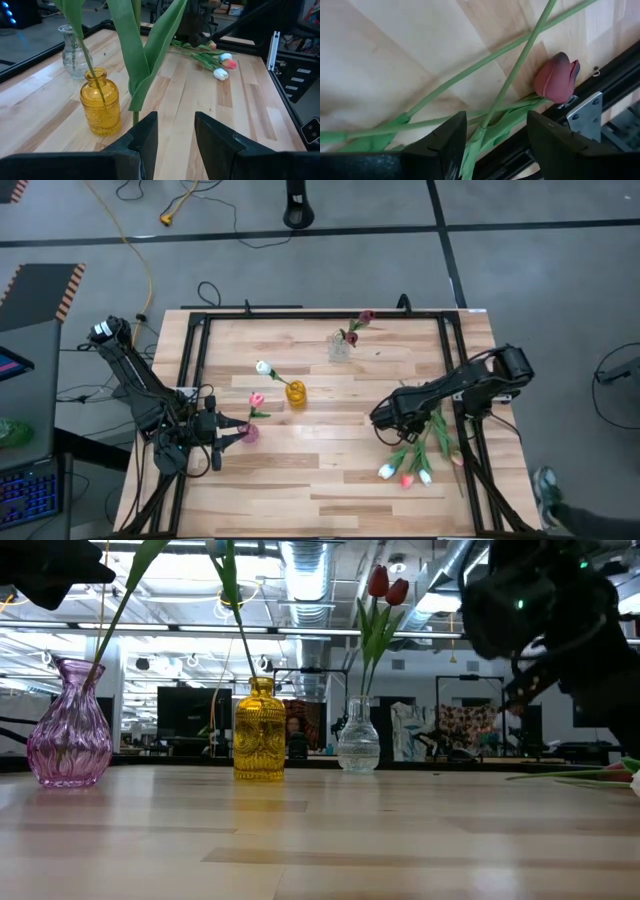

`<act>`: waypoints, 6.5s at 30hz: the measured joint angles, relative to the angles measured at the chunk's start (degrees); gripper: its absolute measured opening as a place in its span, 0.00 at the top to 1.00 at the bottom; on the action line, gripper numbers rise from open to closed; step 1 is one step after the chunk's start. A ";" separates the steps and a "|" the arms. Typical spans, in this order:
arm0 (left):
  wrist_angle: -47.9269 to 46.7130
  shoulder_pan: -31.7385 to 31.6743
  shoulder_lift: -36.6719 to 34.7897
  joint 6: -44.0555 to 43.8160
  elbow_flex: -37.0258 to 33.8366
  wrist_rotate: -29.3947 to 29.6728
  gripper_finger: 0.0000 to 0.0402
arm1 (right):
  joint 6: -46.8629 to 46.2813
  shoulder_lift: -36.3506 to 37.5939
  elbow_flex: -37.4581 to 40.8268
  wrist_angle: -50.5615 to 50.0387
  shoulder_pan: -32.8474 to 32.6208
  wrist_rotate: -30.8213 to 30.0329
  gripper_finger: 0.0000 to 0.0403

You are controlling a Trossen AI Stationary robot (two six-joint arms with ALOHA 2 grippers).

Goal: Sort flowers into vase by color
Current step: Put the pink flower into the purple vase

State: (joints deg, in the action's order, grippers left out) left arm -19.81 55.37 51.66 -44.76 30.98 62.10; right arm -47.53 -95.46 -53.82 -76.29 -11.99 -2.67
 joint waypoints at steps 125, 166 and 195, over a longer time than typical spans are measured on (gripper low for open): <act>4.28 0.00 -0.04 0.09 0.00 -3.81 0.71 | 95.34 -16.42 -37.62 44.19 -5.86 -9.78 0.58; -2.95 -12.84 42.21 -38.53 32.51 -20.43 0.71 | 59.52 -16.22 -37.59 15.42 -2.99 -15.63 0.47; -9.81 -17.87 50.66 -38.21 39.30 -34.54 0.71 | 53.53 -16.14 -37.59 15.50 -6.25 -15.26 0.47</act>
State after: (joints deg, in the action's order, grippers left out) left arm -29.63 37.51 102.32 -82.97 70.28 27.56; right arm 6.00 -111.59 -91.42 -60.80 -18.24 -17.93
